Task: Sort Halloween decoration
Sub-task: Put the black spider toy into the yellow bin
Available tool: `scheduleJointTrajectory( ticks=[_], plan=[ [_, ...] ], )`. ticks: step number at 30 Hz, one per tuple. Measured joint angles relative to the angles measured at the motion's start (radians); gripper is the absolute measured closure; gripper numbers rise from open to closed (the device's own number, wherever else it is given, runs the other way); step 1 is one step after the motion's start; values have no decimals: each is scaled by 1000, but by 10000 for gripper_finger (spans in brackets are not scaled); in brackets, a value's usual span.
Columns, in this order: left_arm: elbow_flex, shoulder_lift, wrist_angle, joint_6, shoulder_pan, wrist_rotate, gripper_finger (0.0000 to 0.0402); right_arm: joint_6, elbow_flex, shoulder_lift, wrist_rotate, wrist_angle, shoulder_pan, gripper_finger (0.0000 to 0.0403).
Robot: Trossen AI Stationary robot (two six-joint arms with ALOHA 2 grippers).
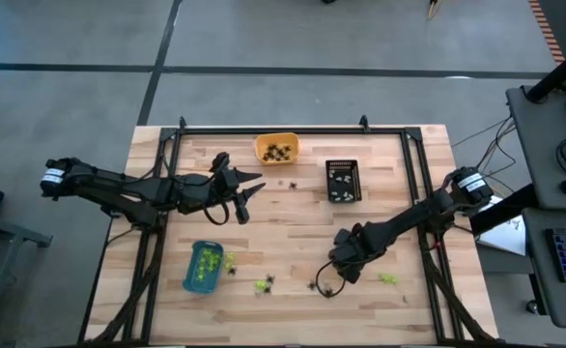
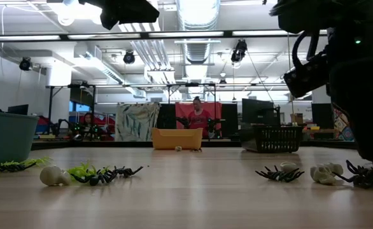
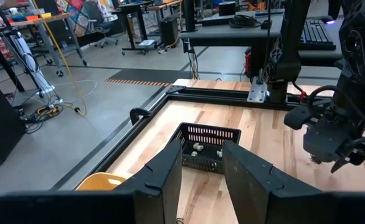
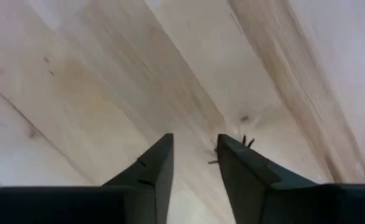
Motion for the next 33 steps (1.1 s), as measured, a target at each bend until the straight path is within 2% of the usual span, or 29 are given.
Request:
scheduleJointTrajectory(
  ticks=[6,16,20,30,33],
  plan=[
    [0,0,0,0,0,0,302,-80,1,0,3,-4,0,380],
    [0,0,5,0,0,0,302,-60,1,-83,-10,-41,0,389],
    [0,0,14,0,0,0,302,-9,-1,-96,-73,-77,-10,371],
    [0,3,23,0,0,0,302,-20,-7,-22,-71,-75,-13,293],
    [0,3,24,0,0,0,302,-41,-7,2,-39,-75,-13,270]
  ],
)
